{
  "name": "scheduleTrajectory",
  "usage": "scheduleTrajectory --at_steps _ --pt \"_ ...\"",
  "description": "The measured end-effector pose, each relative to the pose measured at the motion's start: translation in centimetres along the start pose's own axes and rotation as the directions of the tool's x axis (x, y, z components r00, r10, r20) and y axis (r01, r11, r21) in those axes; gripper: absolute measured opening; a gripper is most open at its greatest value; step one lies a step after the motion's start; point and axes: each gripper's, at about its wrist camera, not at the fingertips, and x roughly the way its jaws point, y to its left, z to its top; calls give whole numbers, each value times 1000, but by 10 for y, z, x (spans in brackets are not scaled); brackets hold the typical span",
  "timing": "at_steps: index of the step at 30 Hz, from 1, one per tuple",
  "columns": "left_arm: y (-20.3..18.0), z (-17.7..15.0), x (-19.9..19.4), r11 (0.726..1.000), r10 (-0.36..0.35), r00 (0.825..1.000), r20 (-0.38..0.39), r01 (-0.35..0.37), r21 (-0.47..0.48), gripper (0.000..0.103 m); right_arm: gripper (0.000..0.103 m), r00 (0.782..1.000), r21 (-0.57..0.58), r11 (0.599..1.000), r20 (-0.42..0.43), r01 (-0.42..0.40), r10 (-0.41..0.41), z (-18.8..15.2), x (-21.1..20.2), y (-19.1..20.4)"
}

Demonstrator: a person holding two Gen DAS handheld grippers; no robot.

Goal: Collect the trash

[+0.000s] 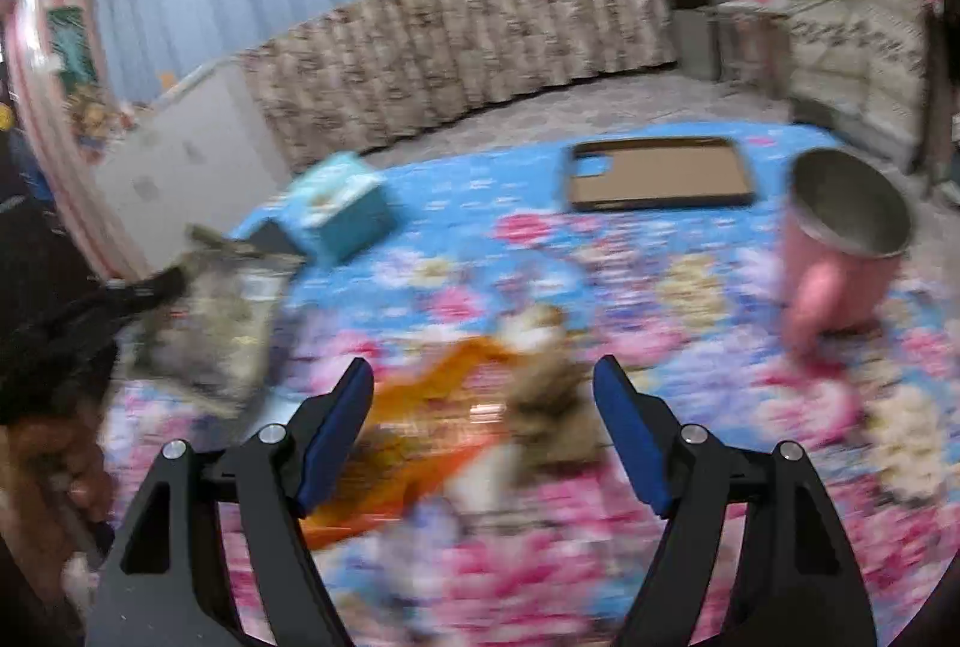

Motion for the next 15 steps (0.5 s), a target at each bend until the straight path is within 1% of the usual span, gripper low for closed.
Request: scheduleTrajectory --at_steps 1,4,6,7,8,9,10,12,13,15 --pt "1 1 -1 1000 2 1000 1 -2 4 0 75 1000 -11 1000 -16 -25 25 -2 3 8" --pt "2 1 -2 1000 6 1000 -4 -6 12 0 72 999 -90 996 -49 -14 9 -7 12 28" --pt "-1 0 -1 1000 5 1000 -8 -5 22 1 56 996 -91 995 -82 -39 31 -11 19 34" --pt "-2 0 -2 1000 3 1000 -10 -3 26 1 51 995 -94 995 -97 -45 36 -14 22 36" --pt "-4 -1 -2 999 2 1000 -10 -2 32 1 36 993 -101 994 -112 -52 41 -17 24 38" --pt "-6 -1 -2 999 -1 1000 -12 2 37 1 19 991 -107 992 -126 -59 45 -19 26 41" --pt "-7 -2 -1 999 -3 1000 -14 4 40 1 18 990 -107 992 -131 -71 56 -20 27 42" --pt "-9 -3 -2 999 -3 1000 -14 3 44 1 9 988 -86 990 -120 -110 99 -19 24 42" --pt "-9 -4 -4 999 -11 1000 -10 11 43 1 7 985 -75 987 -106 -141 133 -17 19 43" --pt "-10 -5 -11 999 -17 1000 0 17 37 1 4 989 -83 986 -58 -143 138 -15 1 44"
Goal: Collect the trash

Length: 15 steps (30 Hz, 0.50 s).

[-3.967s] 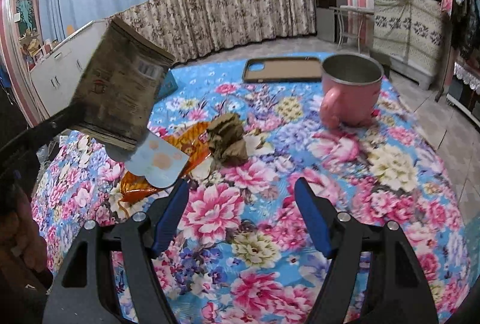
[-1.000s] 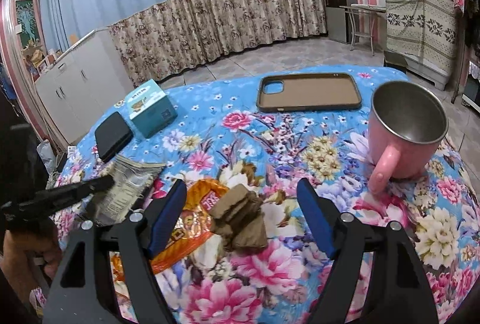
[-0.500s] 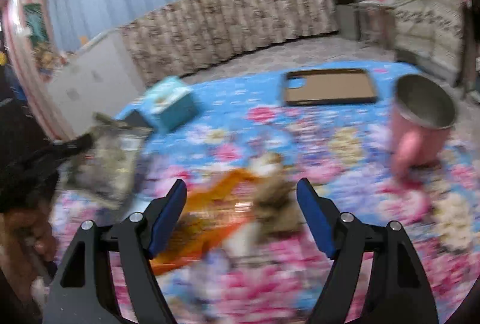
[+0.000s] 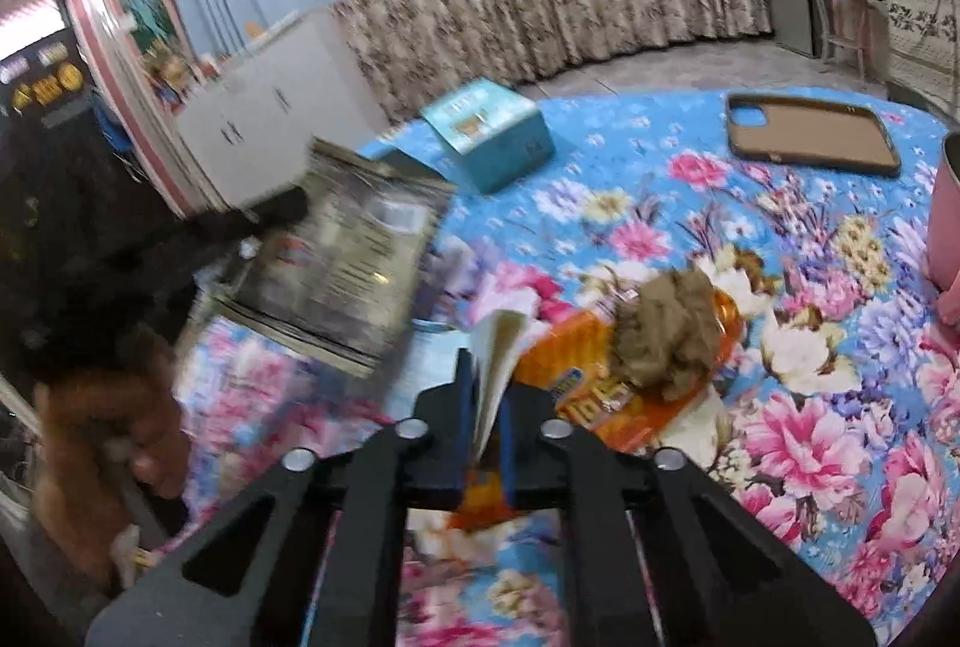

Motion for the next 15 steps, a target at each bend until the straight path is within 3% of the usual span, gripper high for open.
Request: scheduleTrajectory --at_steps 3,6,10,15 --pt "-1 -4 -27 999 -32 999 38 33 -9 1 4 997 7 1000 82 11 -11 0 -30 0" --pt "-7 -7 -55 999 -22 997 72 21 26 1 4 986 20 998 159 57 -60 -5 -70 -7" --pt "-16 -22 -103 999 -25 995 95 21 40 1 4 957 55 992 261 115 -125 -22 -128 -10" --pt "-47 -47 -146 992 -30 996 82 20 121 1 4 937 21 985 308 170 -168 -50 -189 -1"
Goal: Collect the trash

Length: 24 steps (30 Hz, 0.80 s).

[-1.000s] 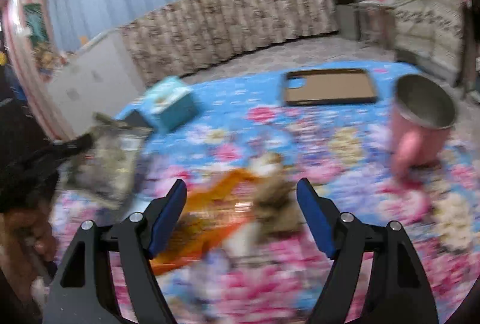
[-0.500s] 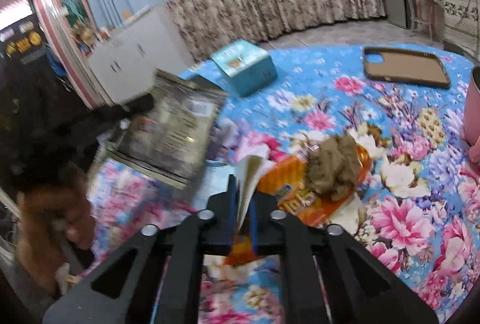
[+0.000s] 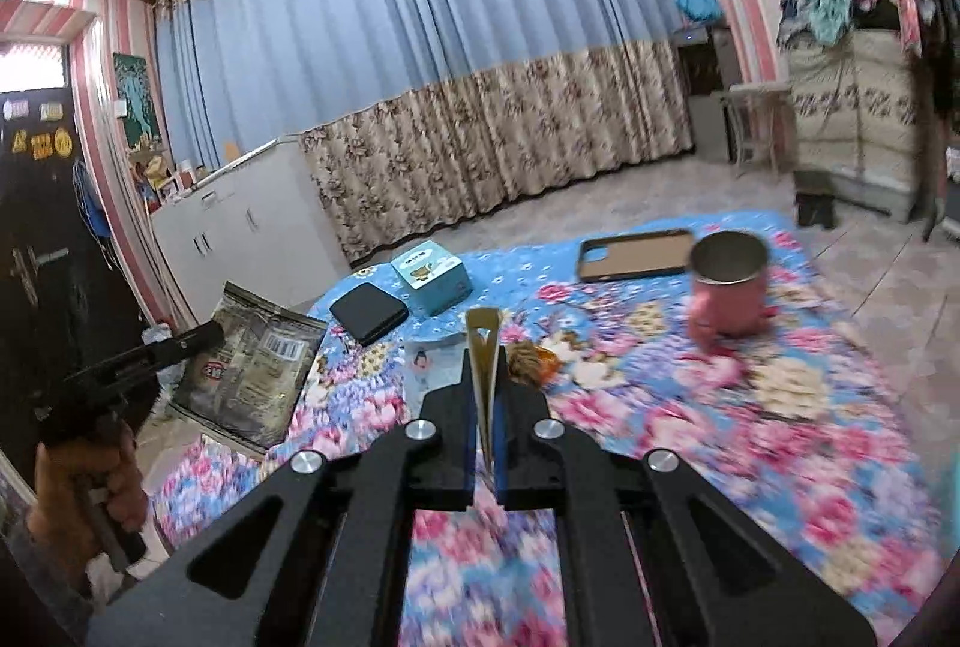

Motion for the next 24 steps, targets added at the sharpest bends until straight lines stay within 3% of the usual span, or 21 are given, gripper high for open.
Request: scheduleTrajectory --at_steps 6,14,18,24 --pt "-50 -12 -53 997 -64 997 53 62 37 1 4 999 -13 1000 47 25 -25 4 -58 -9" --pt "-100 -28 -77 988 -137 989 61 132 78 1 4 991 -36 996 110 81 -77 7 -118 -19" --pt "-115 -30 -82 984 -155 986 63 149 101 1 4 985 -83 988 120 134 -124 7 -128 -18" --pt "-119 -29 -77 982 -164 985 56 158 98 1 4 985 -99 985 117 139 -127 14 -126 -19"
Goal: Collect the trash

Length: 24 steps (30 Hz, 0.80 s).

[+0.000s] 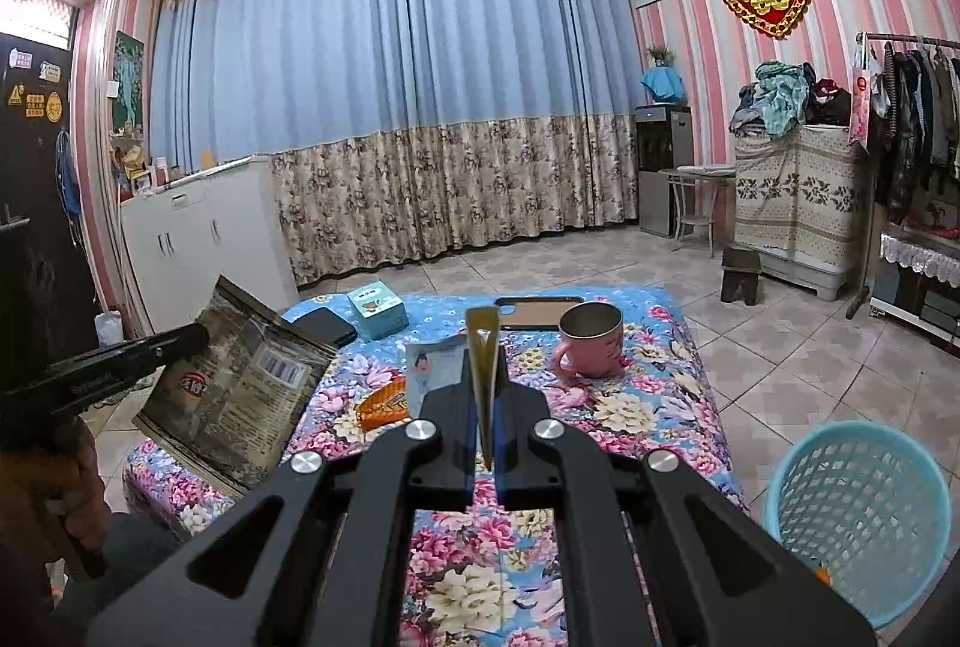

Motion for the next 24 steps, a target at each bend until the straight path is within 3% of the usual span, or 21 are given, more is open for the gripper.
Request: scheduleTrajectory --at_steps 12,24 --pt "-1 7 16 999 -23 1000 15 24 -39 1 4 1000 -23 1000 -12 15 -16 8 1 -4" --pt "-38 9 40 997 -80 997 10 80 15 1 4 993 -3 994 -26 112 -112 1 -14 -45"
